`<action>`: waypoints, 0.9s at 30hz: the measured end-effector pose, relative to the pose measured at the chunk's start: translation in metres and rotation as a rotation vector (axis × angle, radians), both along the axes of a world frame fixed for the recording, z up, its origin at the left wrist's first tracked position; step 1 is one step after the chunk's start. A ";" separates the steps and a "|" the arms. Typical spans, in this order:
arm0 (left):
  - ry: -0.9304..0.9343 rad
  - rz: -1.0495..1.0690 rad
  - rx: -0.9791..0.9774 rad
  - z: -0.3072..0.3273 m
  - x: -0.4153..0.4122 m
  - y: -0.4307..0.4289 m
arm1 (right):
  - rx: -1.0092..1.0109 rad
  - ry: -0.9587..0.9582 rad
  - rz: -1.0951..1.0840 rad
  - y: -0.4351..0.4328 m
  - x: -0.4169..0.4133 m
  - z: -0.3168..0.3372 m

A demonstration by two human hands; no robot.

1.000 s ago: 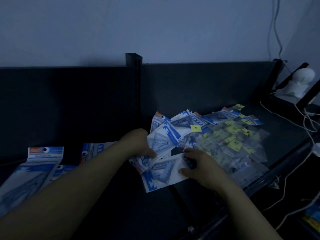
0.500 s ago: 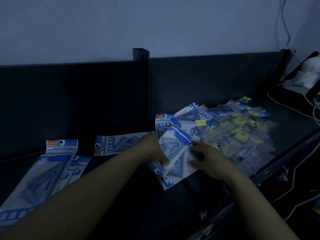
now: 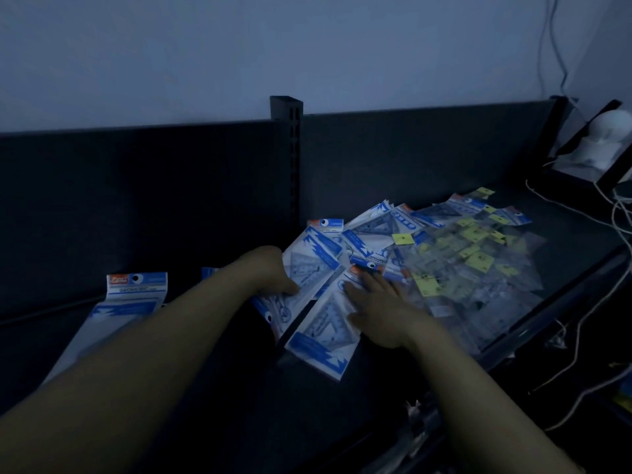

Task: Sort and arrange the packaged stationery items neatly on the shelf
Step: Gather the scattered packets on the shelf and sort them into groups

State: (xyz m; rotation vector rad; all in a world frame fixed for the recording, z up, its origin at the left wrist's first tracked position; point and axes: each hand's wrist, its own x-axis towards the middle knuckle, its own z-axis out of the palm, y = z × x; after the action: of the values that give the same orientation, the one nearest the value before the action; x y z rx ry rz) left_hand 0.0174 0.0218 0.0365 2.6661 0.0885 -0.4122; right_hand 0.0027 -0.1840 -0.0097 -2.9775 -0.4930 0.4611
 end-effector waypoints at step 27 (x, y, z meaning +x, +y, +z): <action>0.010 0.227 -0.409 -0.003 -0.078 0.050 | 0.550 0.060 -0.097 0.081 -0.010 0.009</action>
State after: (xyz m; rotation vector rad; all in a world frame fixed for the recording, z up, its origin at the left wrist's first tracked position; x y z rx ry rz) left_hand -0.0608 0.0719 0.0335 2.2217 0.2766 -0.3289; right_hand -0.0069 -0.1025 -0.0010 -2.4386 -0.3888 0.3357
